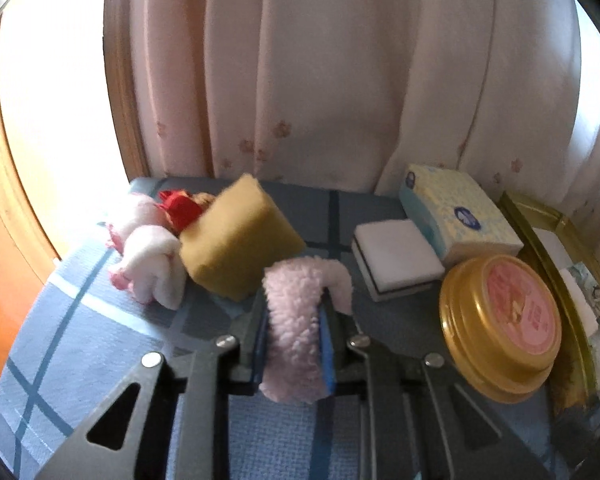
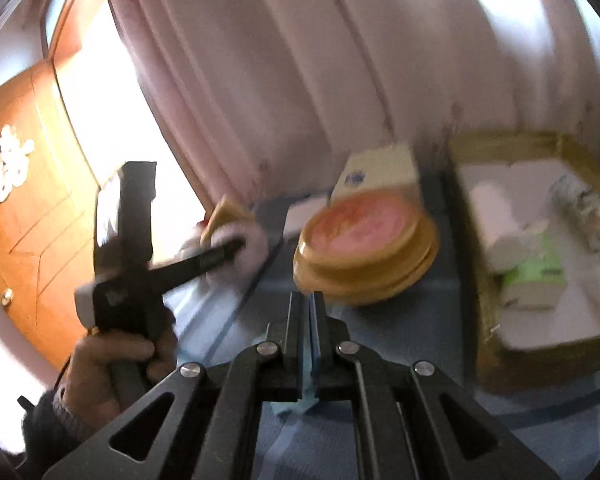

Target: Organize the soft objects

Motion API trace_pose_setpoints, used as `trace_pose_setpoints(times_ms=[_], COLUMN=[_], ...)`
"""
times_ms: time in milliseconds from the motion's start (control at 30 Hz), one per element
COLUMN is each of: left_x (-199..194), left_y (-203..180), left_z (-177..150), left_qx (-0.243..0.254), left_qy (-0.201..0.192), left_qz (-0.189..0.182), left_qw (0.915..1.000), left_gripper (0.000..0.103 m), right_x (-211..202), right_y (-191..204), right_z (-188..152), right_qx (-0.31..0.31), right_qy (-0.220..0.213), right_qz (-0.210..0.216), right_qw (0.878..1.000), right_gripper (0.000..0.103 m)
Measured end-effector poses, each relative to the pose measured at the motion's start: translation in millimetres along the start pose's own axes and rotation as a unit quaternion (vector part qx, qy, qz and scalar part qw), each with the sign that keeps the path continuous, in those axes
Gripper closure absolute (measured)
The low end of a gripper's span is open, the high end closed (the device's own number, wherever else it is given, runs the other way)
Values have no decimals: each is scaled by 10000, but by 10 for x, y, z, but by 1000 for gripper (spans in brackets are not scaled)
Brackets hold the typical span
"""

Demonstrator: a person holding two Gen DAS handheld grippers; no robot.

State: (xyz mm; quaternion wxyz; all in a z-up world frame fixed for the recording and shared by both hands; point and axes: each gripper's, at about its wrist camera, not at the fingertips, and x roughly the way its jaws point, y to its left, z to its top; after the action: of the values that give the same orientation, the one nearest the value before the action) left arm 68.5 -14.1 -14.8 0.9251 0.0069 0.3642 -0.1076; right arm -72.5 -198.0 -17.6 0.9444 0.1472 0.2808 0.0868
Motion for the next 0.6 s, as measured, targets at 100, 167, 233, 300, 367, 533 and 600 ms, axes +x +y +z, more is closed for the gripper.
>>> trace_pose_setpoints(times_ms=[100,167,233,300,367,533,600], left_x=[-109,-158,-202,-262,-303,-326,-317], left_y=[10,37,73,98,94,62,65], left_z=[-16,-28,-39,-46,-56,-54,-50], left_qx=[-36,-110,-183,-251,-257,-172,-169], left_qy=[-212,-337,-450,-583,-678,-723,-698], left_qz=[39,23,-4,-9,29,60,57], left_qw=[9998,9994,9988,9980,9974,9972,9974], left_gripper=[83,83,83,83,83,83,83], right_x=[161,279,352,398,394,355,389], right_y=[27,95,135,170,197,171,178], right_z=[-47,-69,-82,-81,-70,-3,11], right_qx=[-127,-520,-756,-965,-1070,-1077,-1244], right_qy=[475,813,1010,1097,1076,932,939], right_qz=[123,2,50,52,151,114,-84], right_qw=[9987,9953,9920,9892,9883,9897,9877], right_gripper=[99,97,93,66,37,36,36])
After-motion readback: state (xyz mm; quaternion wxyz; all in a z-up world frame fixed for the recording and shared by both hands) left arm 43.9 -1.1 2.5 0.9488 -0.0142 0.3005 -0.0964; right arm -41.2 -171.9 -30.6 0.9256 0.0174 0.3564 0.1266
